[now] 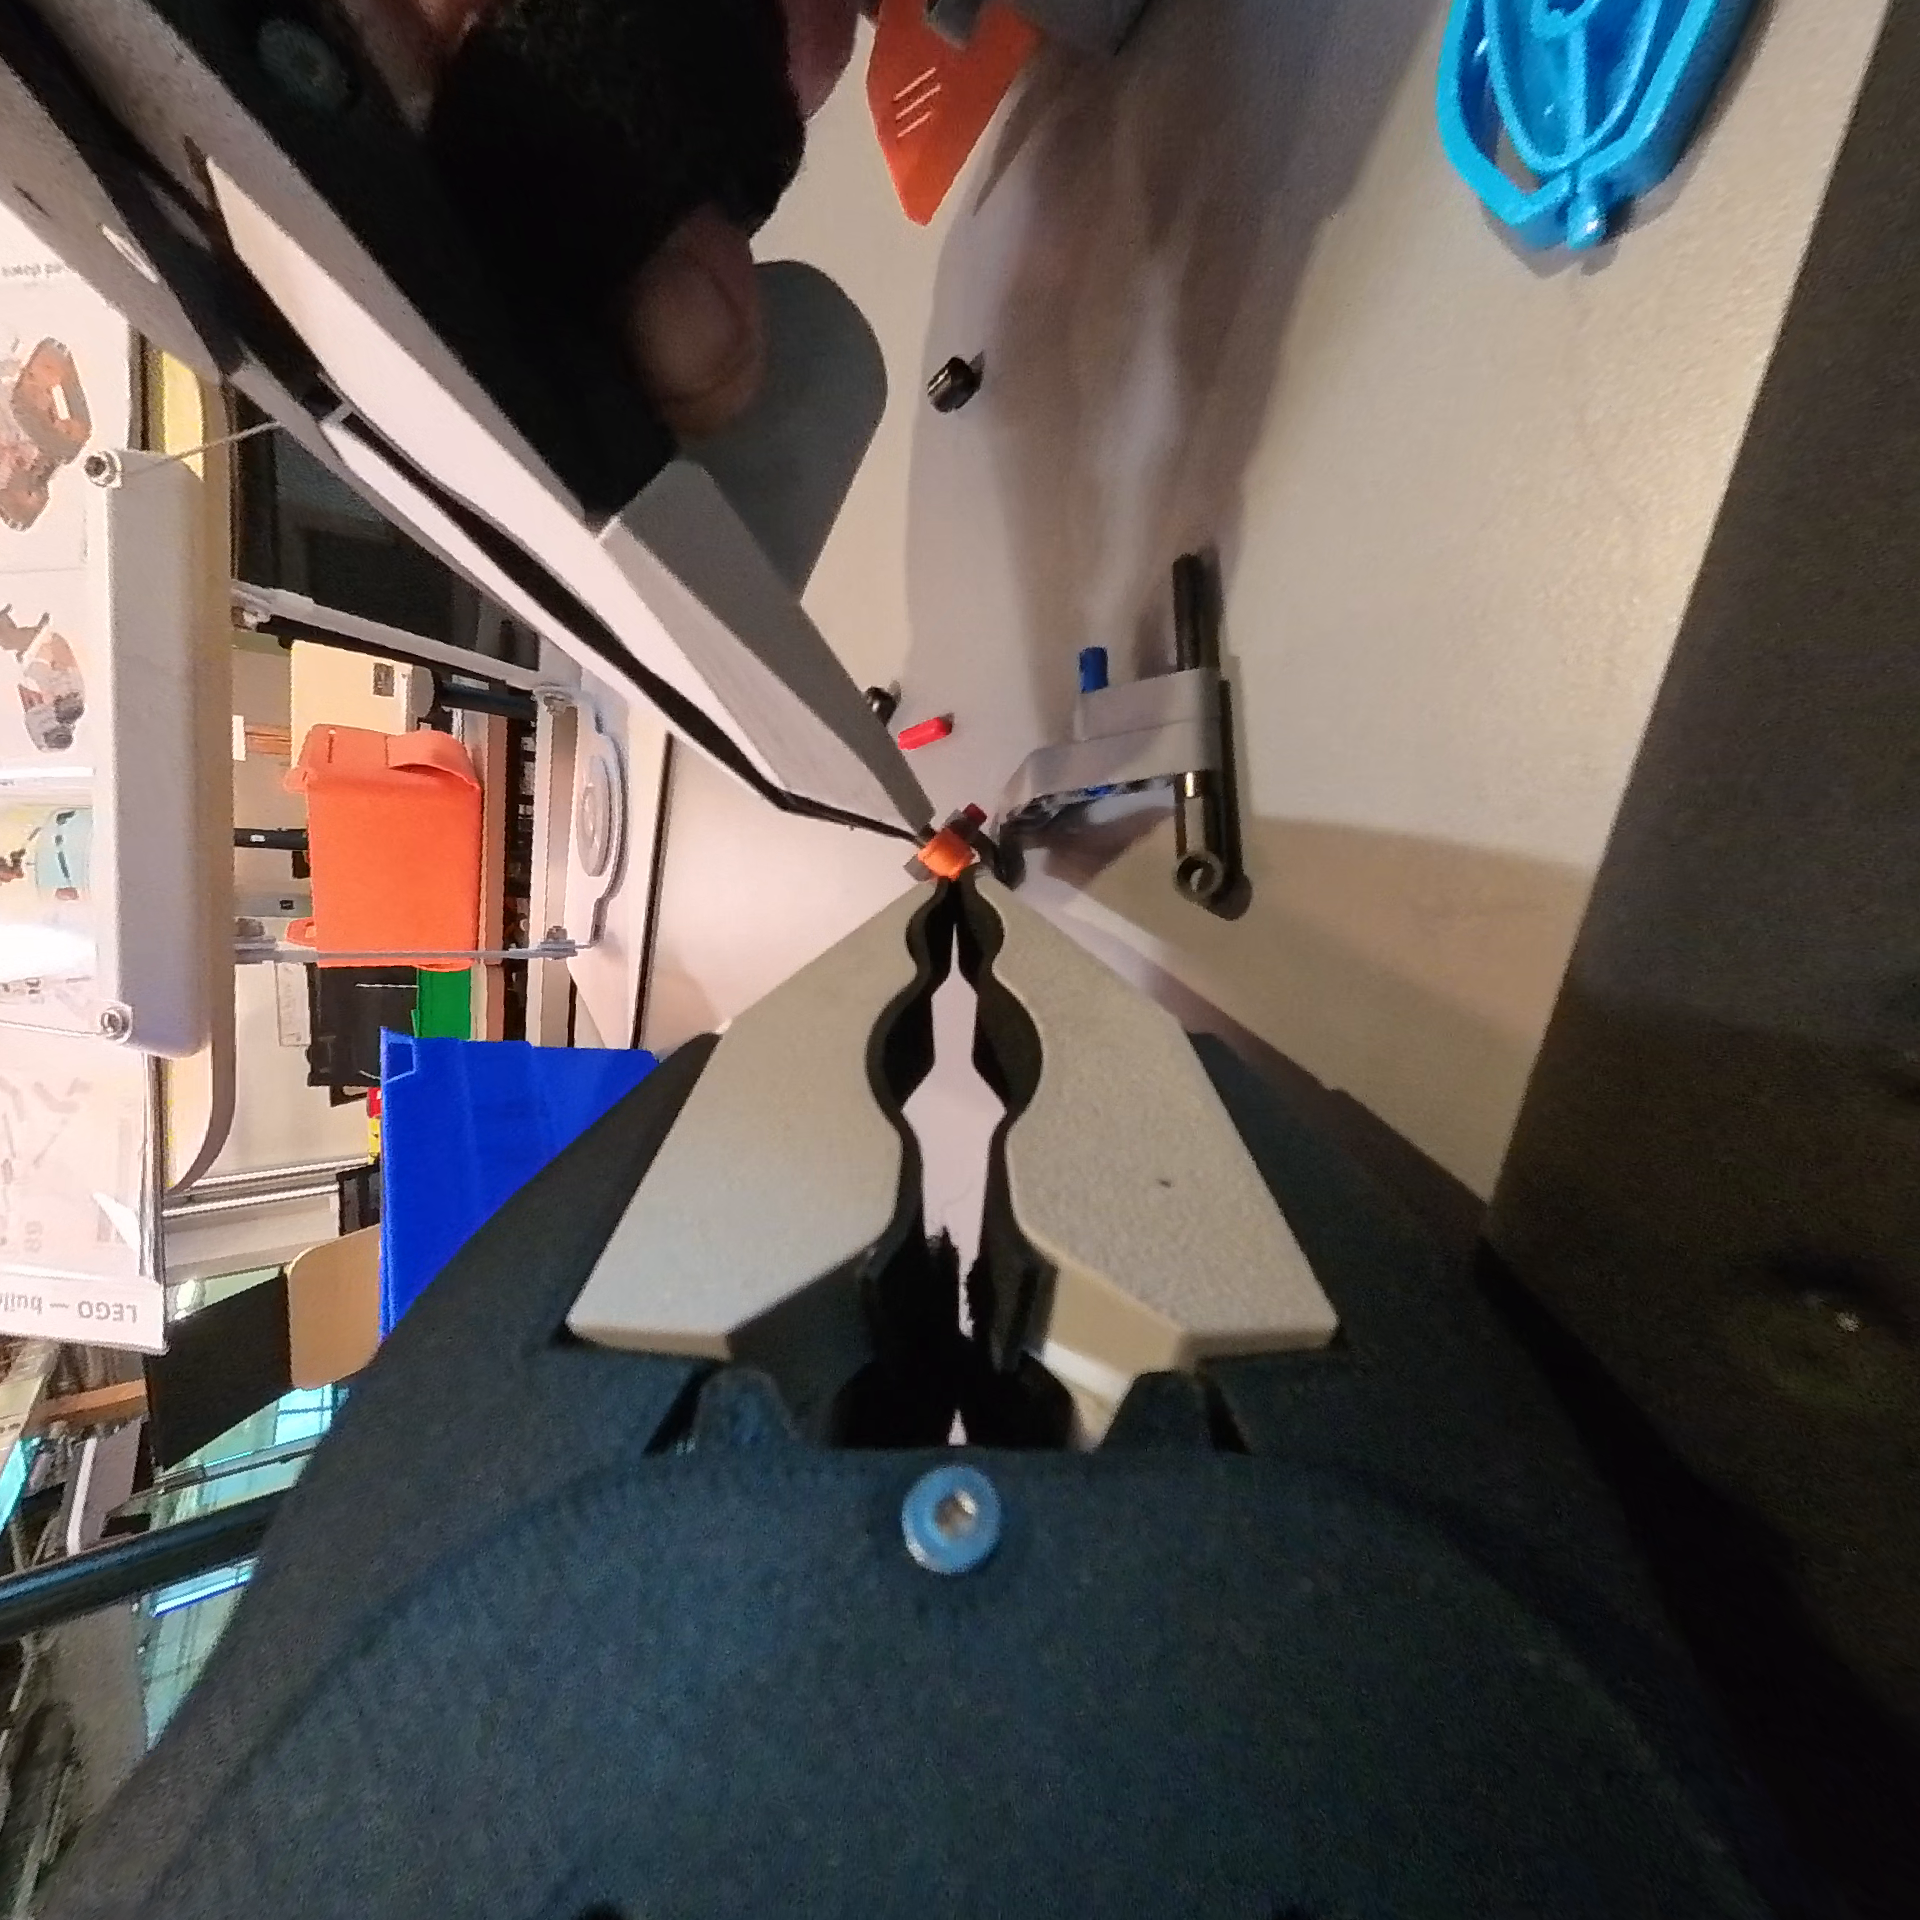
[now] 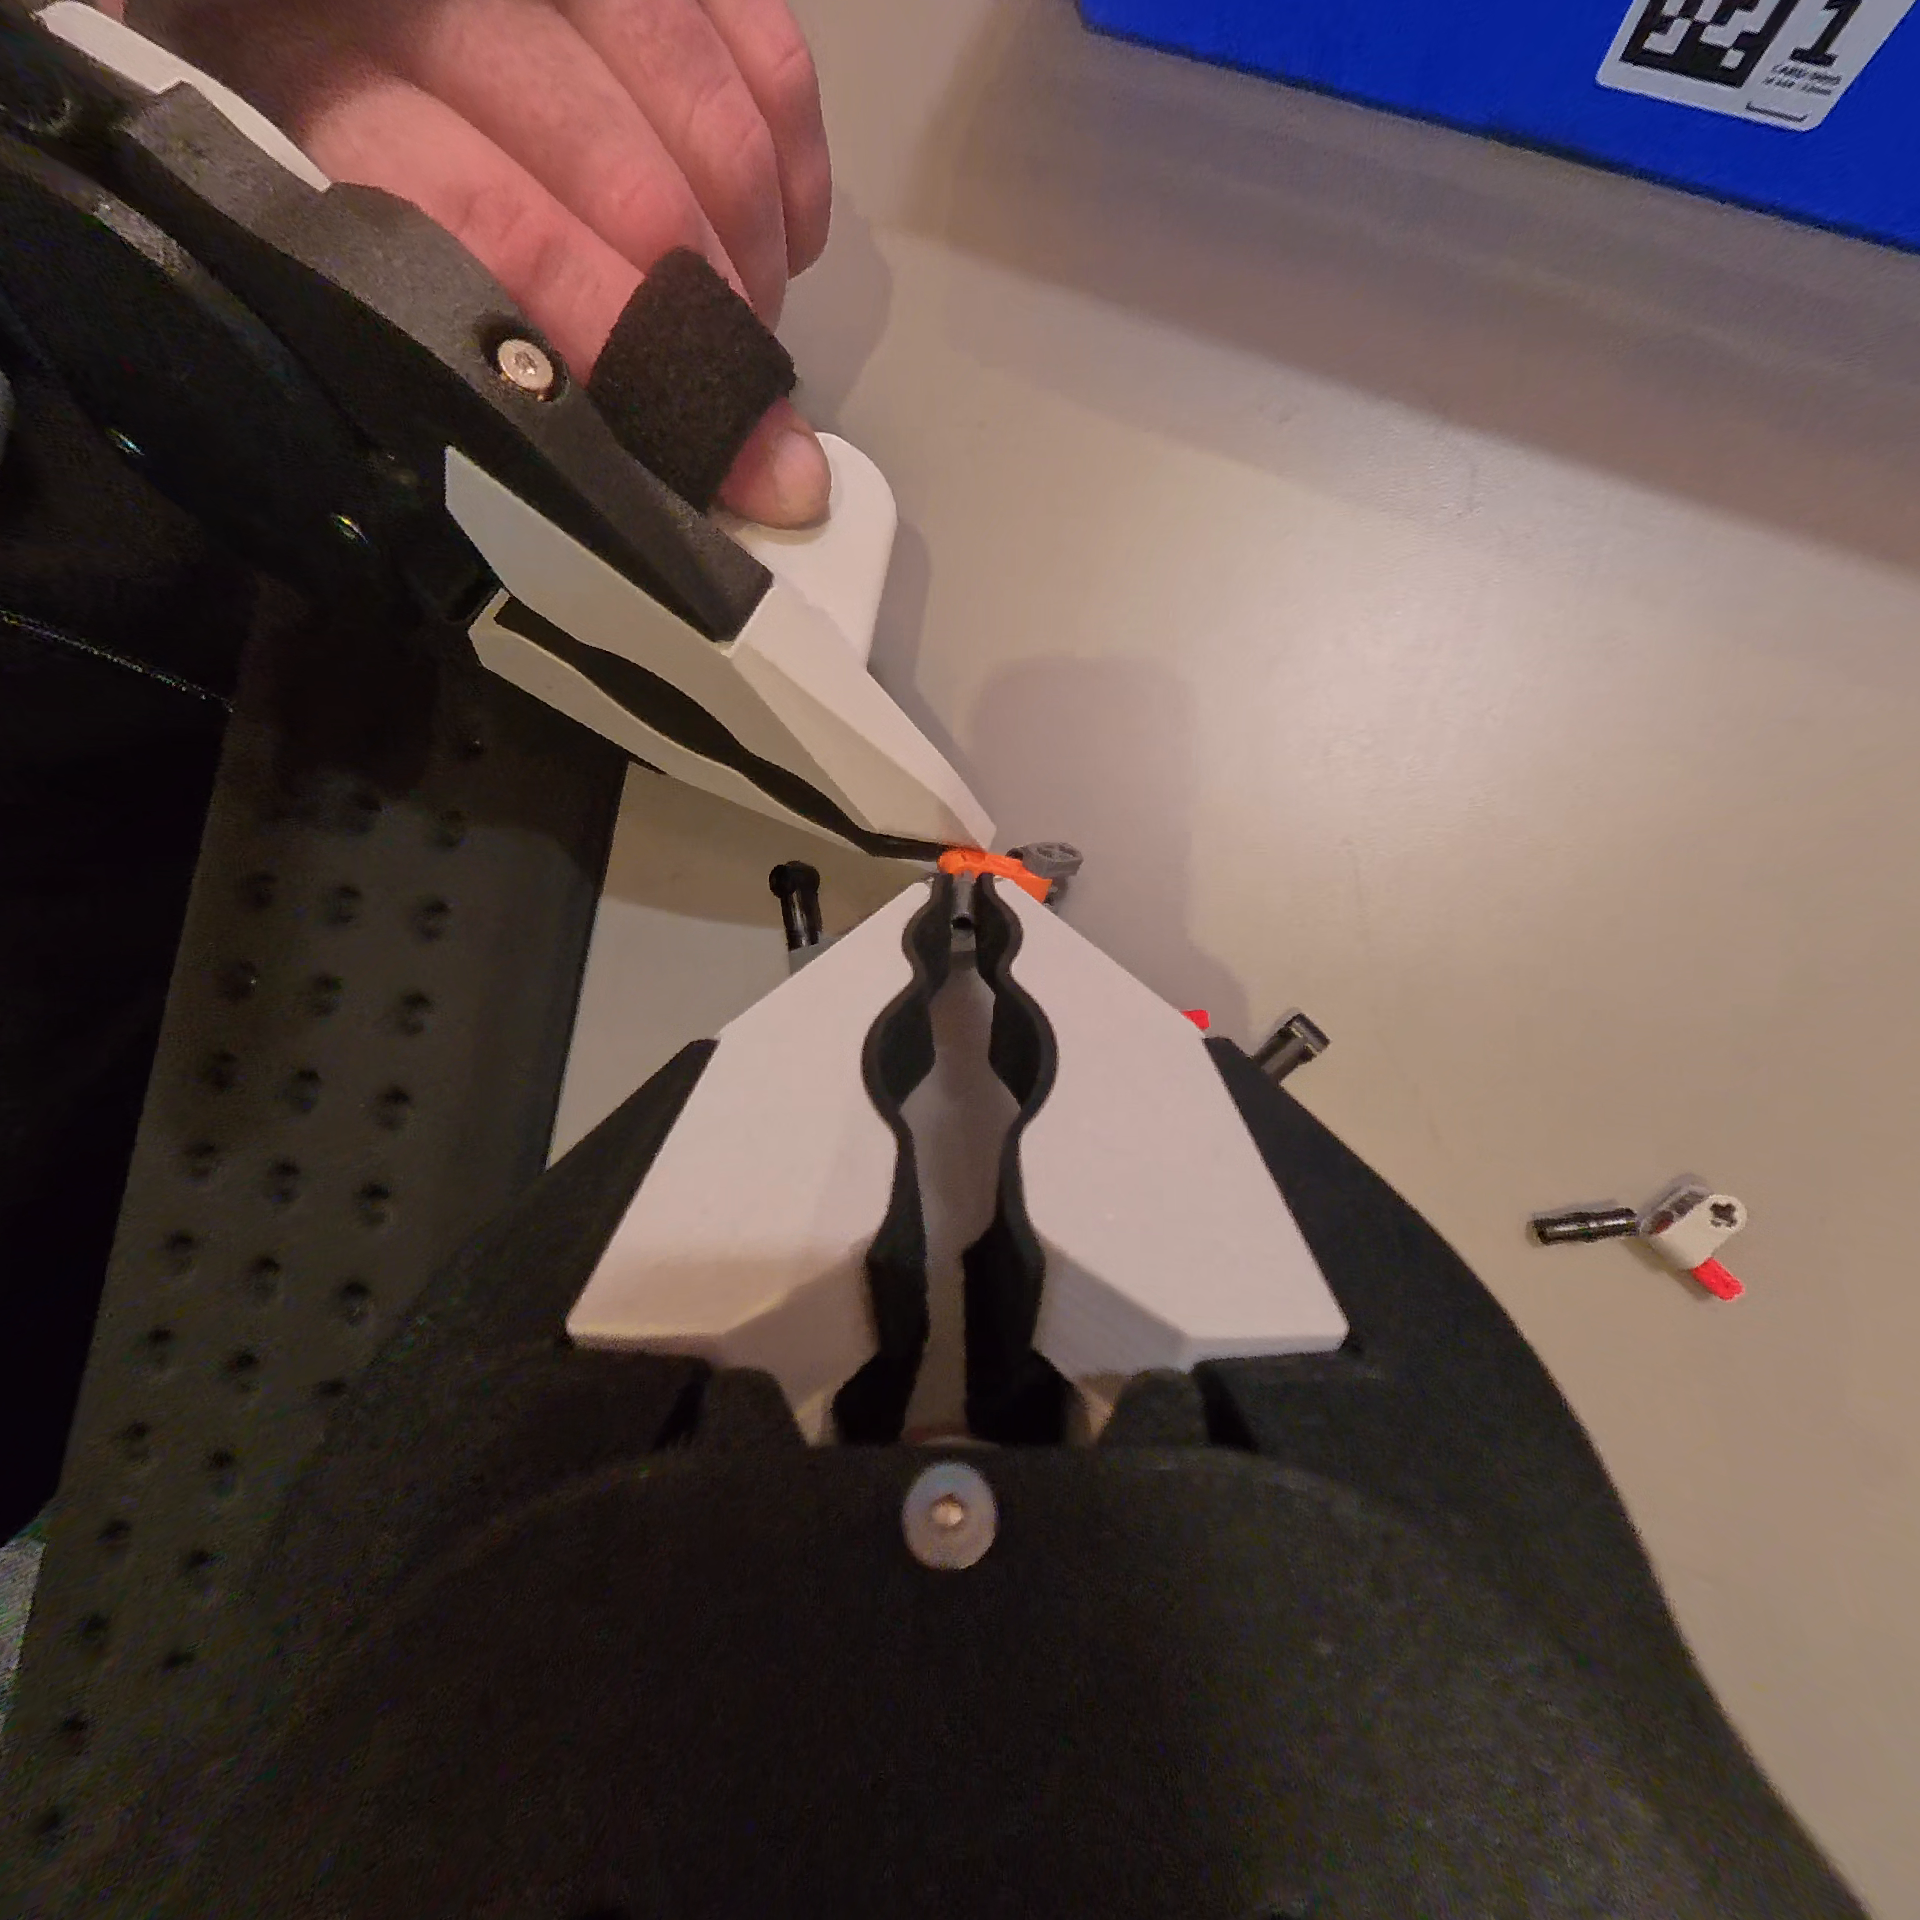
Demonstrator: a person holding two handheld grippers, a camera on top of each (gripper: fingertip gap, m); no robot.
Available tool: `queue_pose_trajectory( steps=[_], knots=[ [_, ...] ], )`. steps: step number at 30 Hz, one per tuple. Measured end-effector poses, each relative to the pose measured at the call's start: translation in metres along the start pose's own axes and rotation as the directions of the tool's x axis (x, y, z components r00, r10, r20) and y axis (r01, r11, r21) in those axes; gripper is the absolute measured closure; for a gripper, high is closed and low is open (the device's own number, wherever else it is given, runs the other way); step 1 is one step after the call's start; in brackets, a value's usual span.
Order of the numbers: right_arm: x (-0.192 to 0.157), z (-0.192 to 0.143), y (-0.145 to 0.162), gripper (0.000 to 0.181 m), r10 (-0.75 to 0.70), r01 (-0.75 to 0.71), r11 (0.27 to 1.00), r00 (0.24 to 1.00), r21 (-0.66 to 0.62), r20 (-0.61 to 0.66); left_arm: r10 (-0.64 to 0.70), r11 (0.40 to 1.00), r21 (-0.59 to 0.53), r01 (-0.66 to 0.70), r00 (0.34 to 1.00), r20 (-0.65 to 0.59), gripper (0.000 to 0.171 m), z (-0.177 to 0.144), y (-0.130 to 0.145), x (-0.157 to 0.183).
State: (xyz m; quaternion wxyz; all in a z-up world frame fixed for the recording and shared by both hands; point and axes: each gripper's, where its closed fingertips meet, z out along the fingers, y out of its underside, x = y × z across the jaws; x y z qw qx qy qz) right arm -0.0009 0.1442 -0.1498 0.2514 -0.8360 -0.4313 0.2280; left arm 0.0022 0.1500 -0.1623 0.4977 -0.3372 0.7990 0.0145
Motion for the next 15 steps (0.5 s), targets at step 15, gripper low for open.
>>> queue_pose_trajectory(
  steps=[15],
  knots=[
    [-0.0007, 0.0081, 0.0025, 0.180, -0.043, 0.043, 0.998, 0.999, -0.048, -0.014, -0.010, 1.000, -0.017, 0.009, 1.000, -0.024, 0.171, 0.0028, 0.0019, 0.0047]
  ],
)
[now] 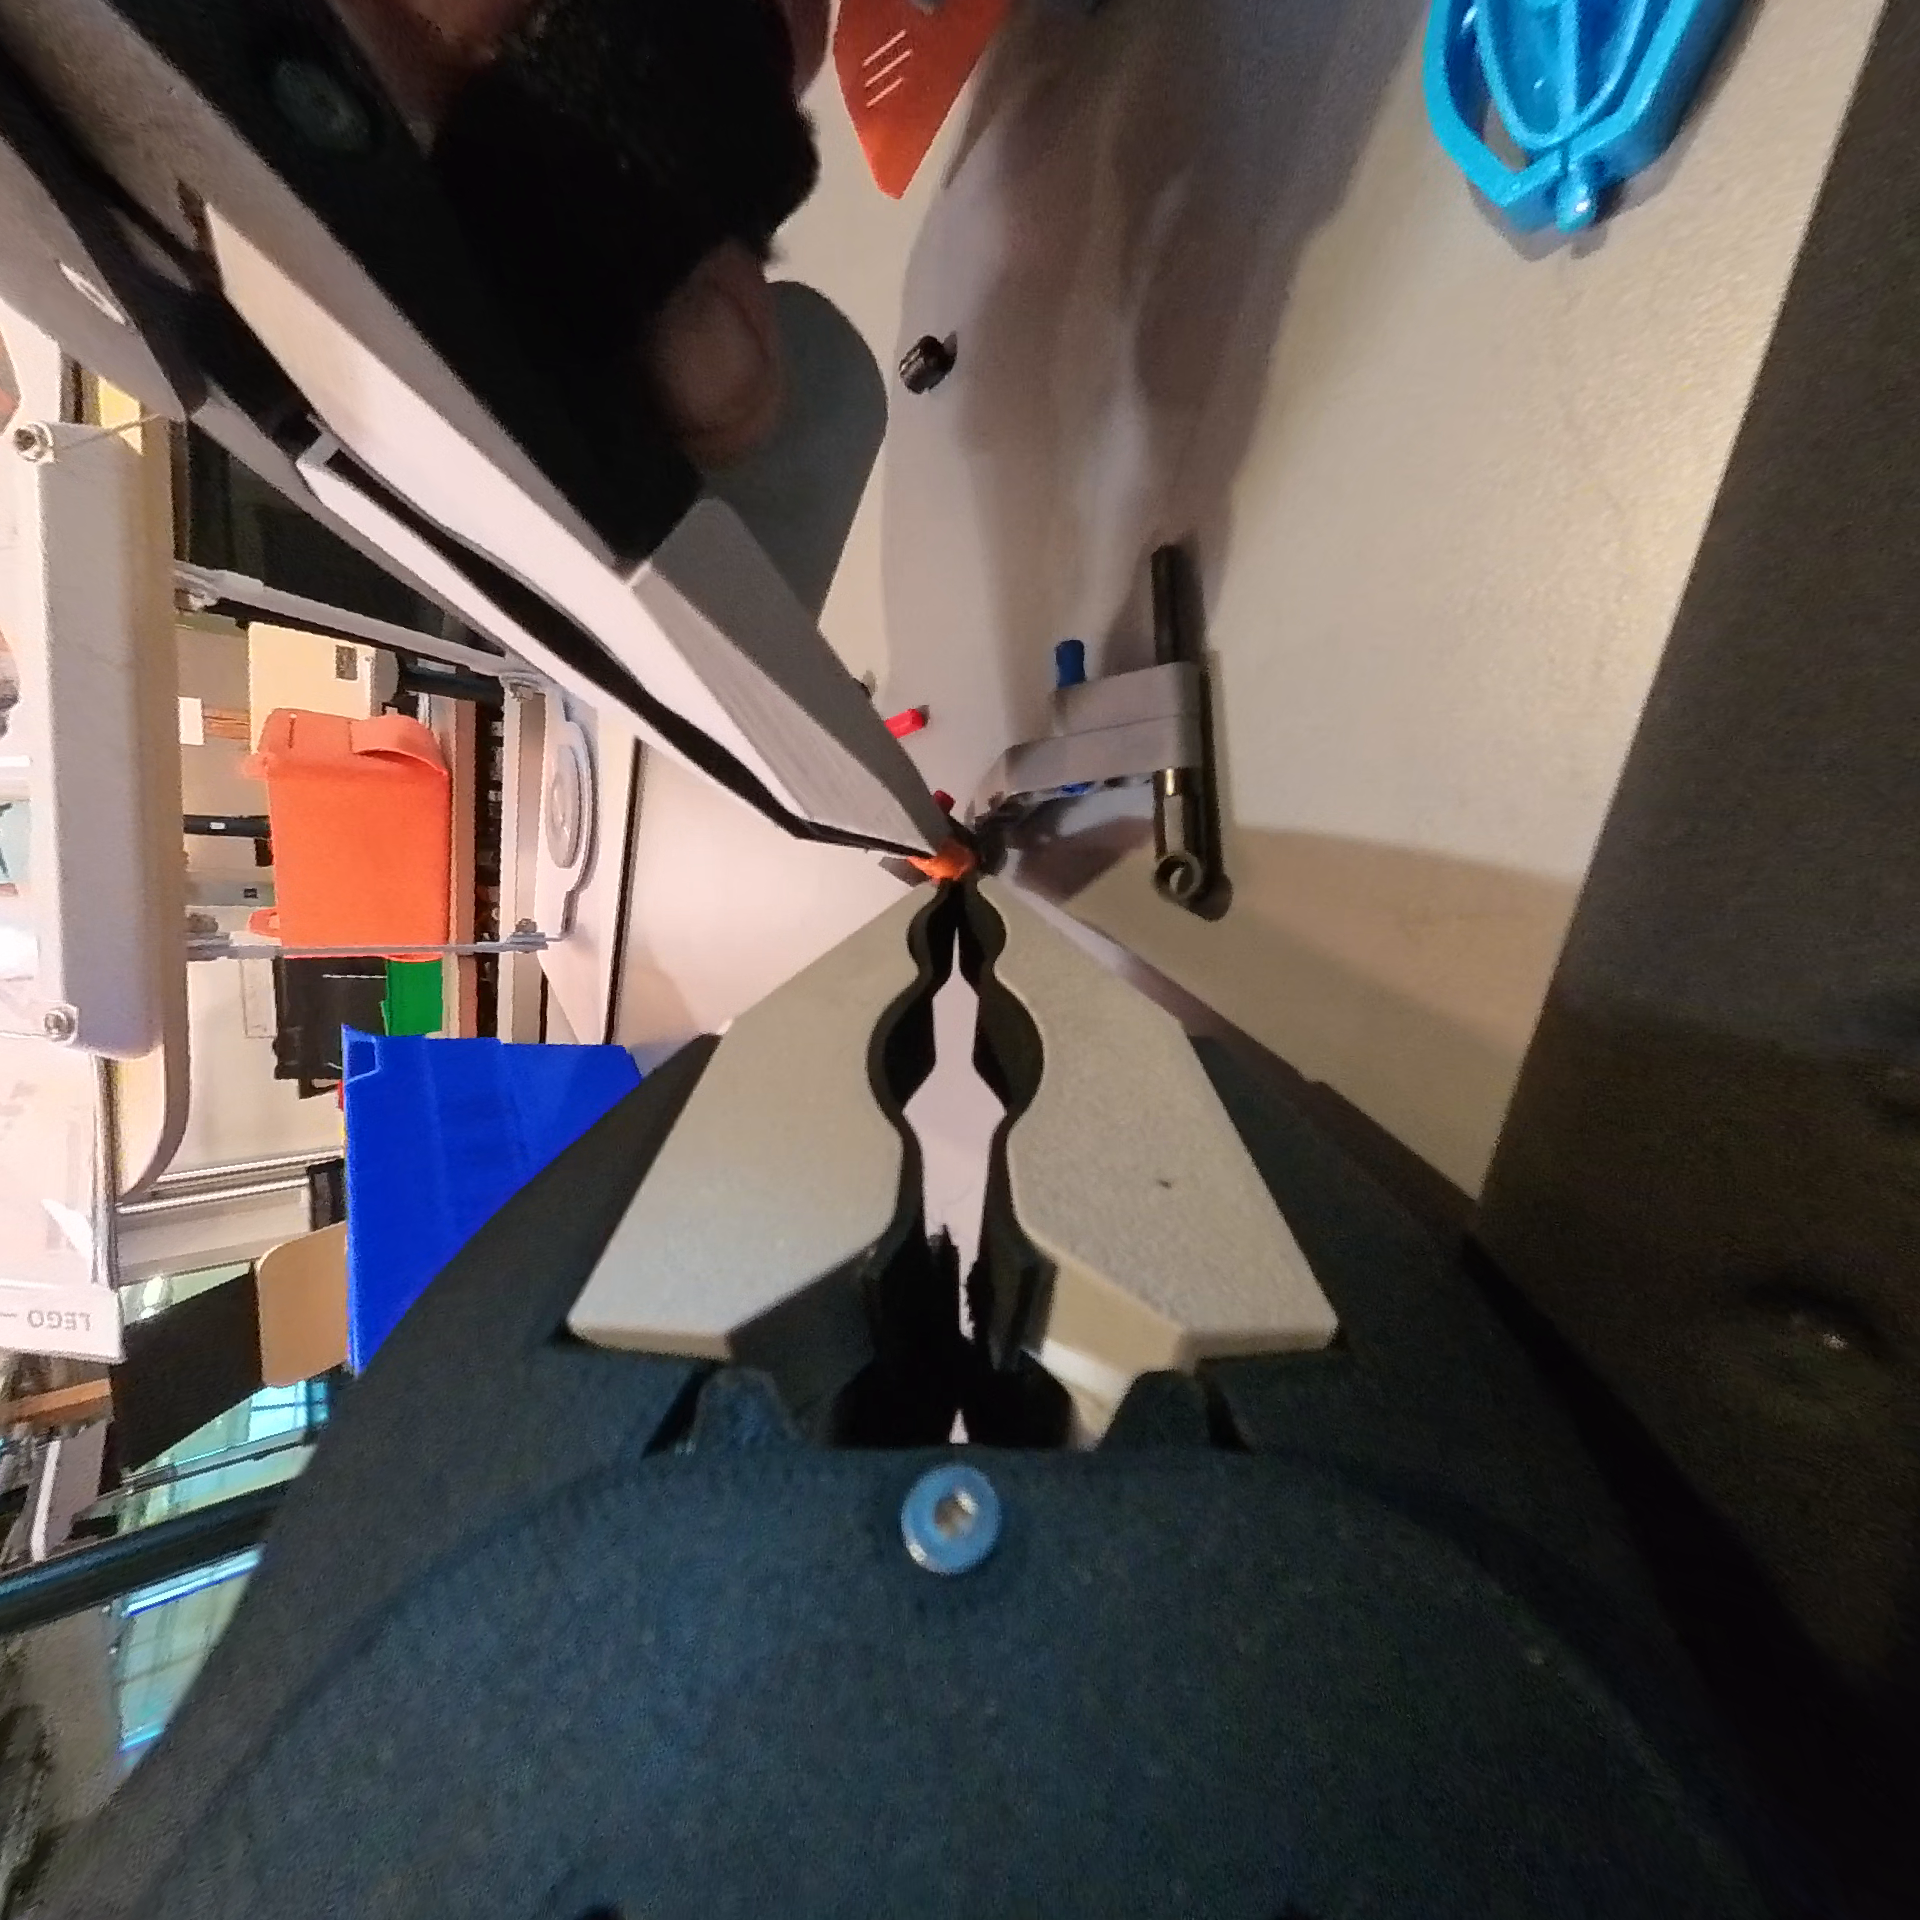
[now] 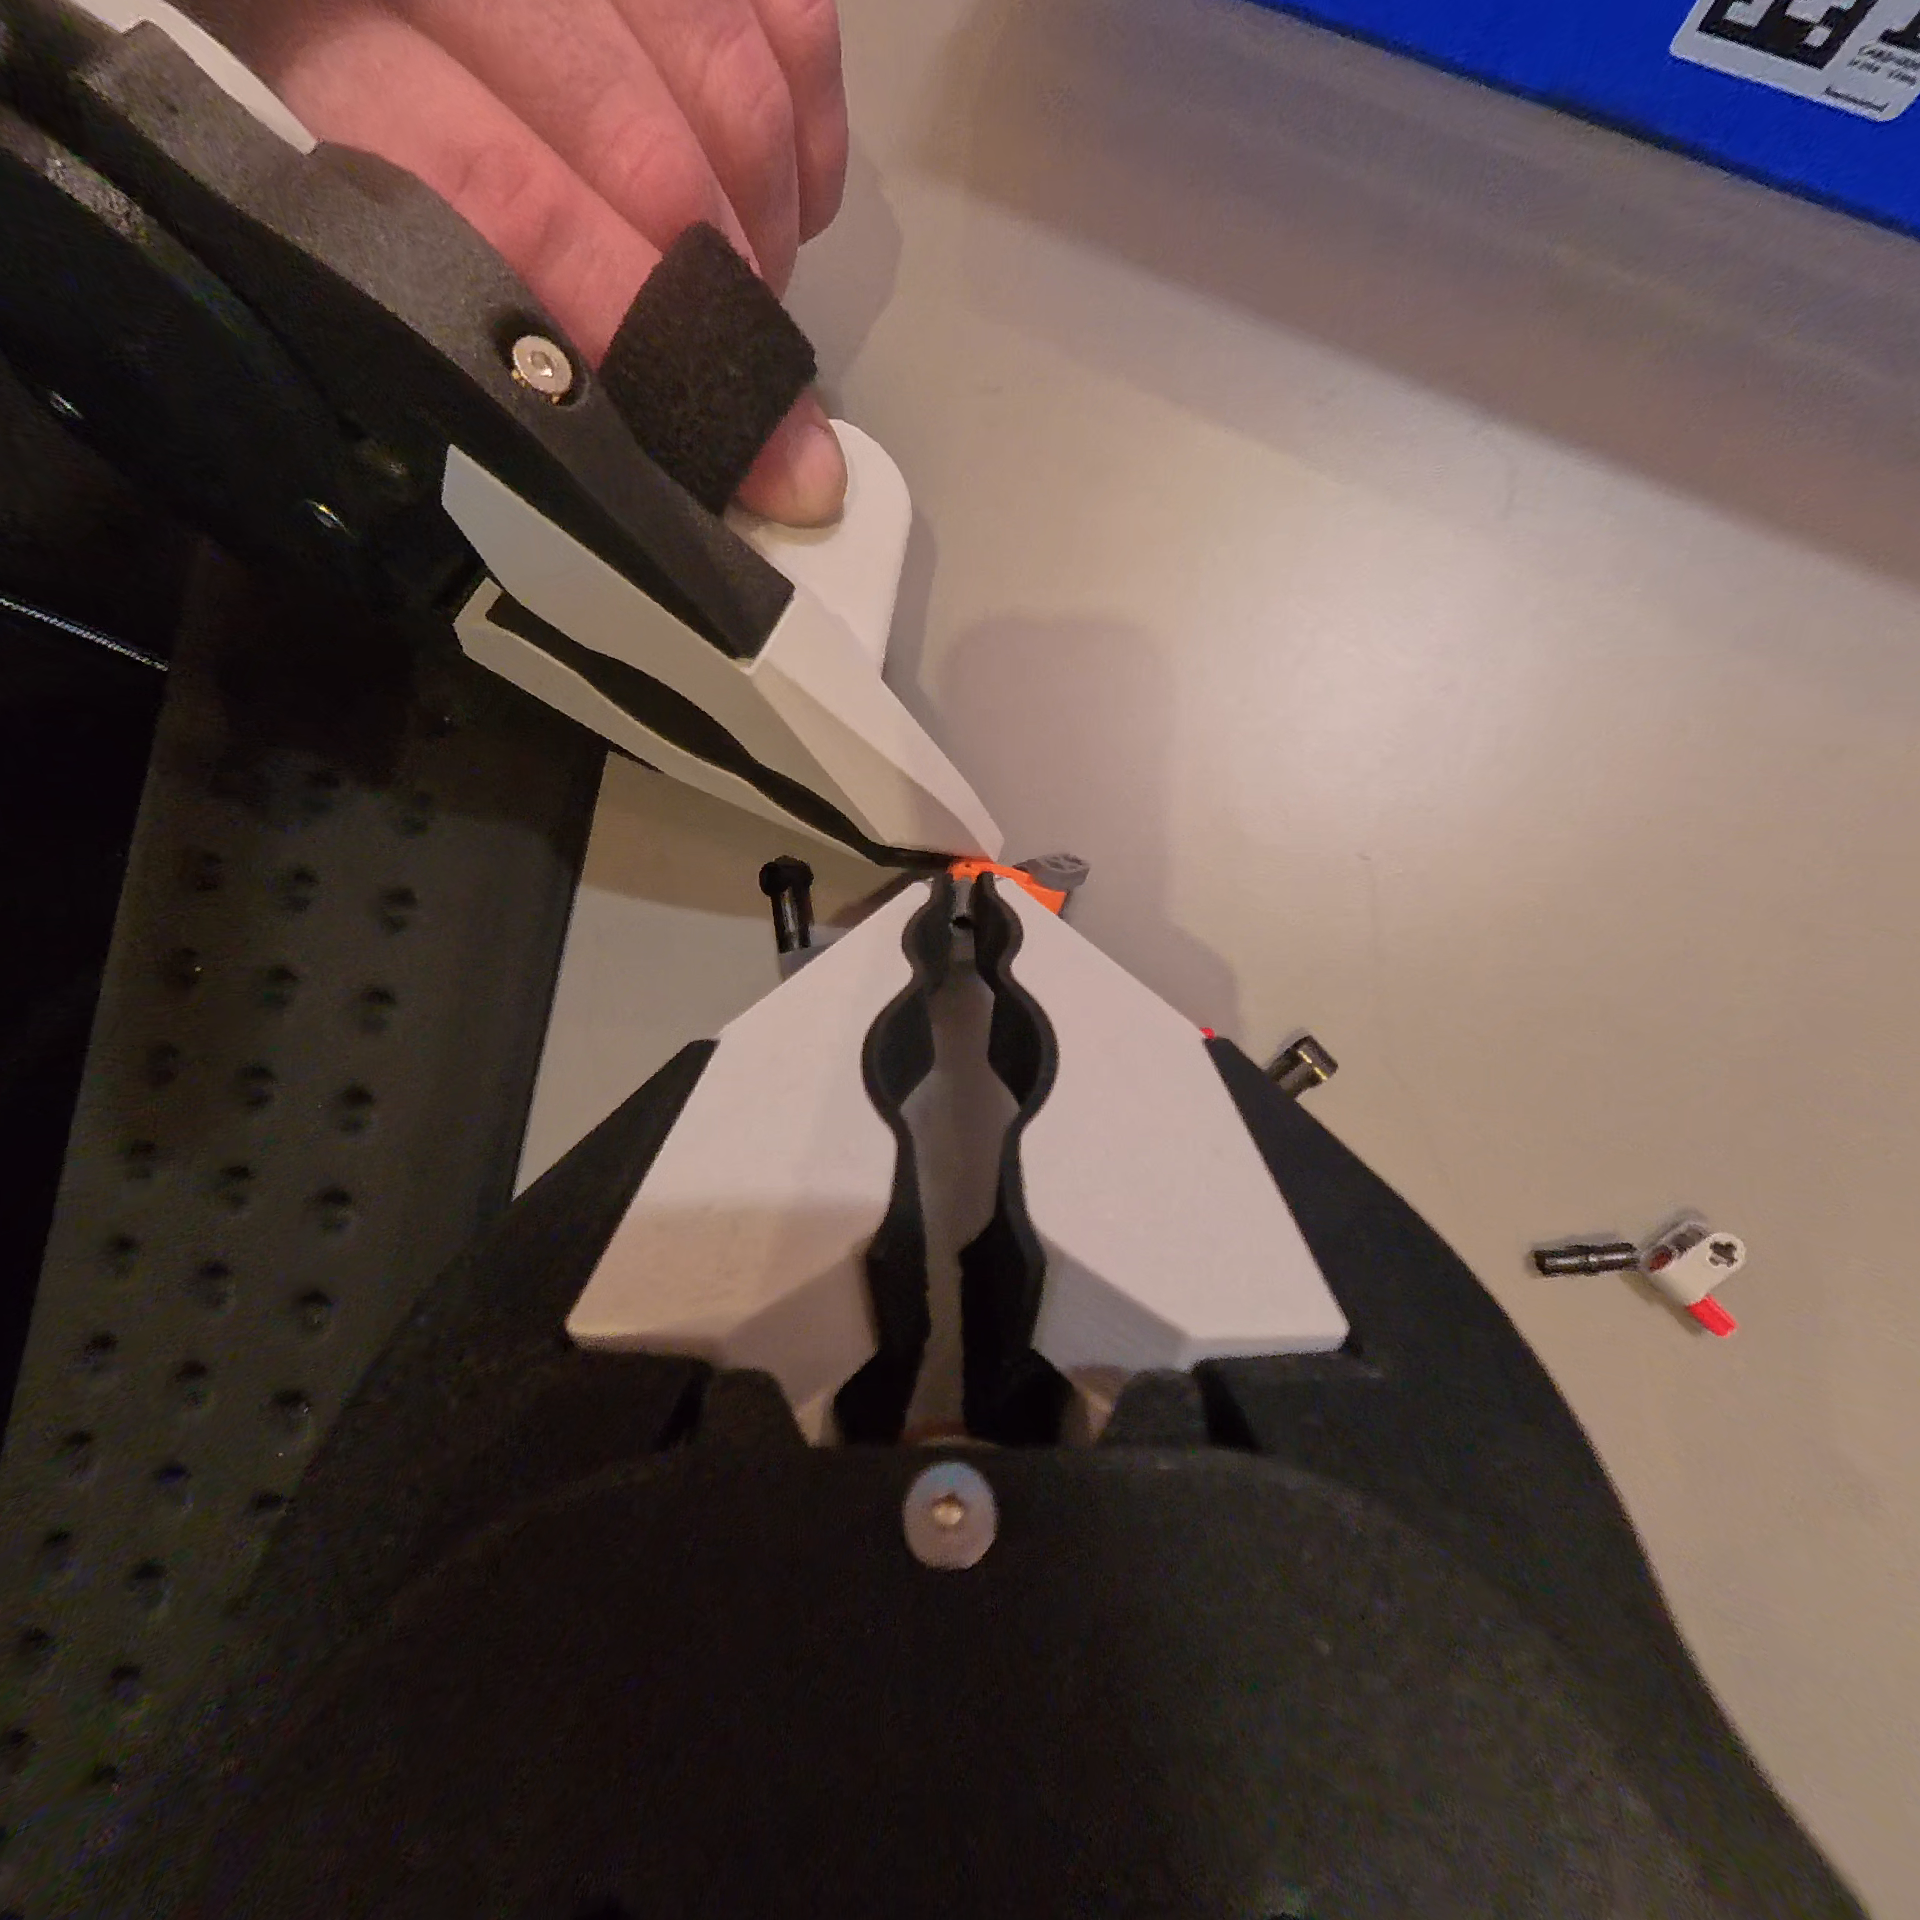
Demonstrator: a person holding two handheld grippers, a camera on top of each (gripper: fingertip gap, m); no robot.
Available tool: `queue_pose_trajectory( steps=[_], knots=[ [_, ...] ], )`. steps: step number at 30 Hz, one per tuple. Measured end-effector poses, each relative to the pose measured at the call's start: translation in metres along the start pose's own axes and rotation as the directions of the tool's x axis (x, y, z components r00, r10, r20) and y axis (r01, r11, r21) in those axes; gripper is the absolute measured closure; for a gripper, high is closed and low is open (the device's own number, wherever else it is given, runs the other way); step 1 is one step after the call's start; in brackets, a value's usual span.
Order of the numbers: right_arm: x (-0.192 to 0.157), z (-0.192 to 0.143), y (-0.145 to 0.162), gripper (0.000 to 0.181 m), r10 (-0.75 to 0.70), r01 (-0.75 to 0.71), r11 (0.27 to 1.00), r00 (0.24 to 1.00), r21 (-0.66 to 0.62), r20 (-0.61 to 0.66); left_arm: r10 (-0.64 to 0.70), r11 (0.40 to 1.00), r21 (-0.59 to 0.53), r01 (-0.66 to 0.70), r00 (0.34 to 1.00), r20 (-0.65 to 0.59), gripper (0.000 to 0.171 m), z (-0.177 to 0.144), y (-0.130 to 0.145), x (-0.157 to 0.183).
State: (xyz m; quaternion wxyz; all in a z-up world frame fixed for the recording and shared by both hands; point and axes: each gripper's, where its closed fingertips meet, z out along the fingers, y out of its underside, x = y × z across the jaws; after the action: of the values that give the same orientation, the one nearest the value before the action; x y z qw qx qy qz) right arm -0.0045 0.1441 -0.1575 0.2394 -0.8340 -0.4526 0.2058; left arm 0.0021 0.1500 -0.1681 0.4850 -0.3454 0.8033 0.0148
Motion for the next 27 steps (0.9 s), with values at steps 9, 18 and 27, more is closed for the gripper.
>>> queue_pose_trajectory(
  steps=[9, 18, 27],
  knots=[
    [0.001, 0.003, 0.001, 0.180, -0.071, 0.065, 0.996, 0.994, -0.068, -0.083, -0.008, 1.000, -0.010, 0.008, 1.000, -0.008, 0.171, 0.001, 0.001, 0.001],
    [0.008, -0.013, -0.001, 0.167, -0.023, 0.023, 1.000, 0.995, 0.001, -0.093, -0.083, 0.996, 0.013, 0.083, 0.997, 0.005, 0.171, 0.001, 0.002, -0.007],
    [0.009, -0.026, 0.001, 0.172, -0.005, 0.007, 1.000, 0.996, 0.022, -0.095, -0.151, 0.986, 0.060, 0.154, 0.987, -0.061, 0.171, -0.001, 0.000, -0.004]
  ],
)
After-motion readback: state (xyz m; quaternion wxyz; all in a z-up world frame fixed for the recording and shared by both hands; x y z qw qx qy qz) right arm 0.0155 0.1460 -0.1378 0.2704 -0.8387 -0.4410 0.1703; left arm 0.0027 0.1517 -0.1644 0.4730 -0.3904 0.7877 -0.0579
